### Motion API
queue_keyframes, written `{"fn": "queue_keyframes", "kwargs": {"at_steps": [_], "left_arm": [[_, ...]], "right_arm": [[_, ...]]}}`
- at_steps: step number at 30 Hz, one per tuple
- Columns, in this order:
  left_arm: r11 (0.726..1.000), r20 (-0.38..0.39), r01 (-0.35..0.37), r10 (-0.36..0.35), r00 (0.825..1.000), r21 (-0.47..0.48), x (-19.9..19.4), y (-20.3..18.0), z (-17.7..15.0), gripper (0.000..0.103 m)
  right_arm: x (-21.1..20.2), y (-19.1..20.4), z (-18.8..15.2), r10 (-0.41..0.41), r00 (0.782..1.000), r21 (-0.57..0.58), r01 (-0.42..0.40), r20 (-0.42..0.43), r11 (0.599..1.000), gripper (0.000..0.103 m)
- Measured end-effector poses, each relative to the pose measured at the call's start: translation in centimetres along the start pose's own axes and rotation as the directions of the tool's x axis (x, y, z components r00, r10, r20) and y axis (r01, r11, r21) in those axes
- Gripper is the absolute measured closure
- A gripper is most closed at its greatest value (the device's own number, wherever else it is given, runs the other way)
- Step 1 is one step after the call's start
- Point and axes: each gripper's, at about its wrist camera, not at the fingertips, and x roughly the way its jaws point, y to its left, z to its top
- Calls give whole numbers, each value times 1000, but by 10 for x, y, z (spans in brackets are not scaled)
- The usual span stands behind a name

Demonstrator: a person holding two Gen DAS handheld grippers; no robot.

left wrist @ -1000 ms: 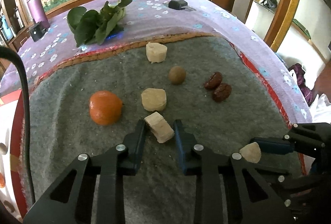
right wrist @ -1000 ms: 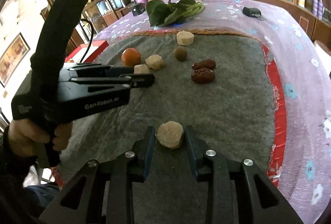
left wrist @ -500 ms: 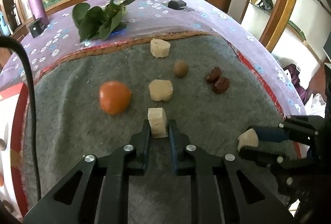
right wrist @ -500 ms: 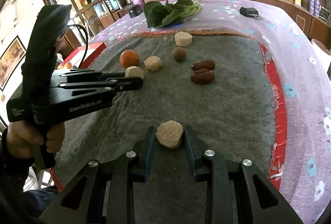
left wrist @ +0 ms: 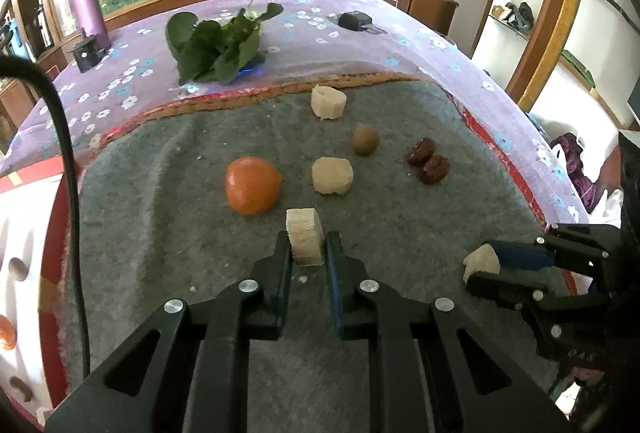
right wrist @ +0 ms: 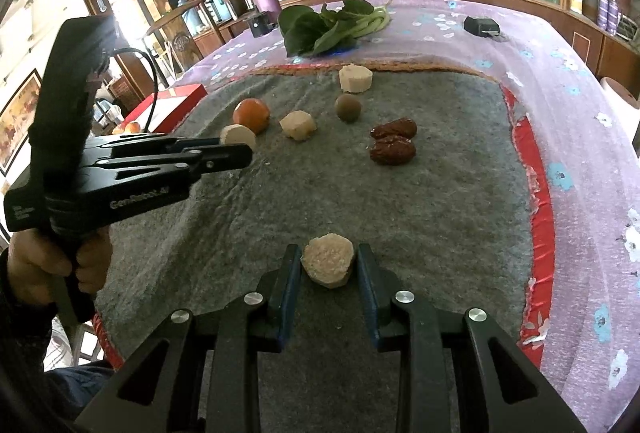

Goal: Organize fruits
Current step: 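Carry the cube and cake to the white tray and open both tools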

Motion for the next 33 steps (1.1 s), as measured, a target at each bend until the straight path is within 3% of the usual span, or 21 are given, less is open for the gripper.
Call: {"fn": "queue_keyframes", "kwargs": {"at_steps": [7, 23, 28, 33], "left_arm": [[999, 46, -28, 29, 998, -17, -30, 17, -14, 90], [989, 161, -96, 113, 980, -108, -100, 78, -59, 89], [976, 173, -138, 168, 971, -169, -117, 110, -80, 89], [944, 175, -196, 247, 953, -265, -137, 158, -104, 89]], "right_arm": [[-8, 13, 5, 4, 1000, -13, -3, 20, 1000, 75], [9, 93, 31, 35, 999, -59, -33, 23, 998, 75], [23, 124, 49, 87, 996, -52, -86, 21, 995, 75], [46, 163, 72, 149, 989, -43, -148, 17, 988, 75]]}}
